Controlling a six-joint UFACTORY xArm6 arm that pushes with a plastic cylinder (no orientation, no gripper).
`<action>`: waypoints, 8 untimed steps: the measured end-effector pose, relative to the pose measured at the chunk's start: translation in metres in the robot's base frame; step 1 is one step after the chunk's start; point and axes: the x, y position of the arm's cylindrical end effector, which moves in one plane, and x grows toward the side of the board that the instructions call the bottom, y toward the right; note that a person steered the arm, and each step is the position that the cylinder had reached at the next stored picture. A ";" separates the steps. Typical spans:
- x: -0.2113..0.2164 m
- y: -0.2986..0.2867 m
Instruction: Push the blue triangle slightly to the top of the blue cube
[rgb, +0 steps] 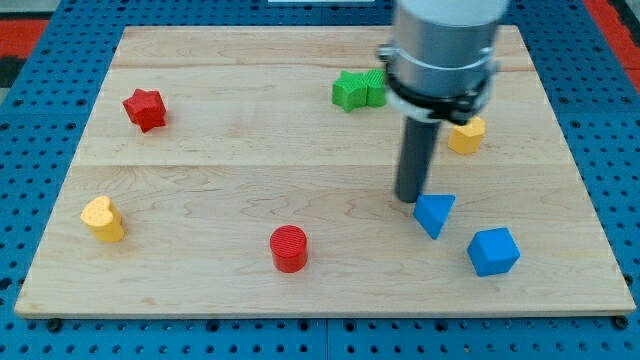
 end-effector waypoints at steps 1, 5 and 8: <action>0.009 0.025; -0.040 -0.017; 0.000 -0.089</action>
